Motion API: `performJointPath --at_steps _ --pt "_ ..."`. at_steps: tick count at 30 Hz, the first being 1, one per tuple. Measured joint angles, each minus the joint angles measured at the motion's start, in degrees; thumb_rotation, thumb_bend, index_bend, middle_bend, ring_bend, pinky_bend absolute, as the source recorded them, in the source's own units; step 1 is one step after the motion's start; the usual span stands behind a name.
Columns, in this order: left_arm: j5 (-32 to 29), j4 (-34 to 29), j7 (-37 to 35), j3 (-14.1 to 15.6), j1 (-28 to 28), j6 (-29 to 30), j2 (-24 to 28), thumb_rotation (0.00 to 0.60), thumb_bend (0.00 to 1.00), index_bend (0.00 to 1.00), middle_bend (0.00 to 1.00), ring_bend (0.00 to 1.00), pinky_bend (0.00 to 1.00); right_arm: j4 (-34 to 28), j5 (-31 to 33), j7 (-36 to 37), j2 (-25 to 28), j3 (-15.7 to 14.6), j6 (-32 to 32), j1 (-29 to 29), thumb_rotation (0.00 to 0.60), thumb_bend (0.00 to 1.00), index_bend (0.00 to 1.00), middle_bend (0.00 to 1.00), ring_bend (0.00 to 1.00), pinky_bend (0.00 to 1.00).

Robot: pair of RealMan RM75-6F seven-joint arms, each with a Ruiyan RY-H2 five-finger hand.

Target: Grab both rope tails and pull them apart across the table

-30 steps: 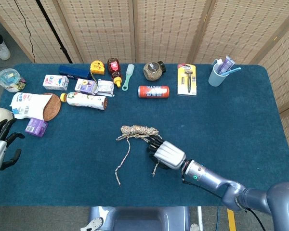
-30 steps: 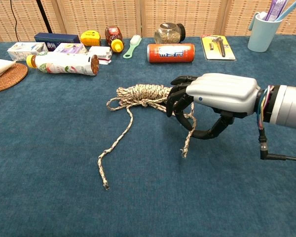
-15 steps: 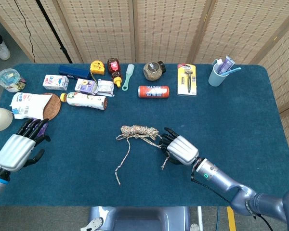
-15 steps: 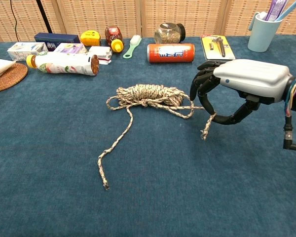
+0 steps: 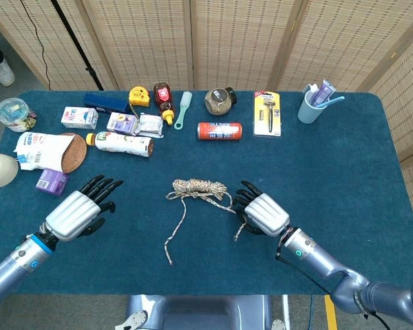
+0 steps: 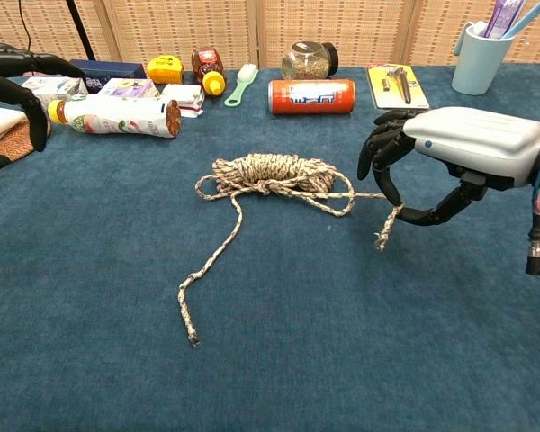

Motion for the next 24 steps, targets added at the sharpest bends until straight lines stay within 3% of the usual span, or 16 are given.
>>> performJointPath --at_steps 24 --pt "4.5 6.1 2.4 3.3 -8.6 -5.6 -10.4 0.6 0.41 0.44 0.0 0.0 0.0 0.4 0.4 0.0 -0.8 0.7 -1.2 -1.7 0.6 0.39 0.62 0.31 0.18 0.0"
